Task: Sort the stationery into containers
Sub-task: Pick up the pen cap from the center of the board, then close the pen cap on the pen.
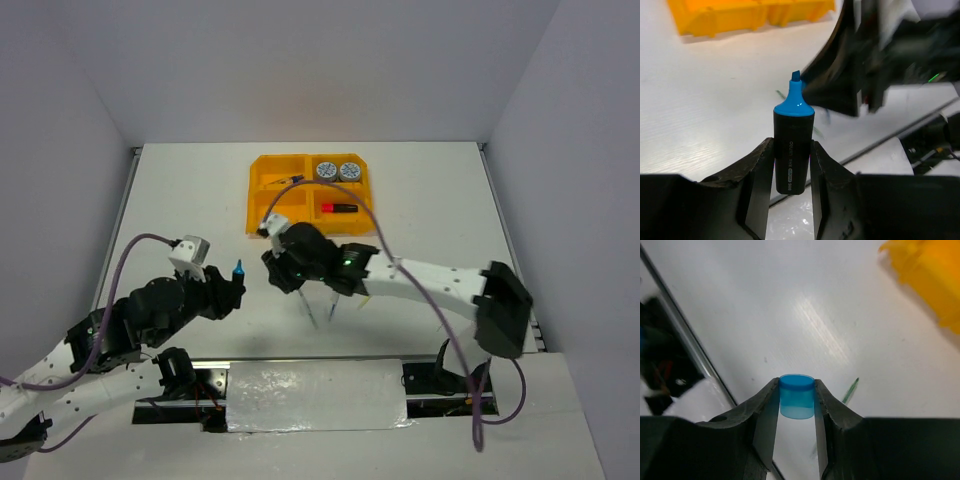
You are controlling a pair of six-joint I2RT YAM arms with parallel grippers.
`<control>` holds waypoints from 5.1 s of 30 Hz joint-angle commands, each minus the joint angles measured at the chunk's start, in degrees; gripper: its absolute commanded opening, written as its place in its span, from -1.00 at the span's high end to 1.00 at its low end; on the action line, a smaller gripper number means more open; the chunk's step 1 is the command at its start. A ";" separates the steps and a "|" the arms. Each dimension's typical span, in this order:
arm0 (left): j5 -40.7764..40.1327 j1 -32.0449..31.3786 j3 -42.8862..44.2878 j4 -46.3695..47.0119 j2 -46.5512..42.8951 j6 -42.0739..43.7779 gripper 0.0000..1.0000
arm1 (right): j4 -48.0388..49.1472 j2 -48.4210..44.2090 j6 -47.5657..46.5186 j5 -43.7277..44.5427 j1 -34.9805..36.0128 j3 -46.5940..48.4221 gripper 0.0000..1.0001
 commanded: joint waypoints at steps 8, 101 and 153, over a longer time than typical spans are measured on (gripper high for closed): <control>38.23 -0.37 -8.87 41.63 5.16 7.75 1.00 | 19.87 -34.82 5.33 -6.91 -3.79 -10.94 0.31; 49.15 -0.46 -5.36 65.67 10.53 15.66 1.00 | 58.55 -47.58 18.08 -24.85 -0.01 -36.16 -0.09; 18.04 -3.18 -5.71 56.44 16.42 24.45 0.89 | 34.55 -38.36 11.22 14.00 4.38 -23.59 0.76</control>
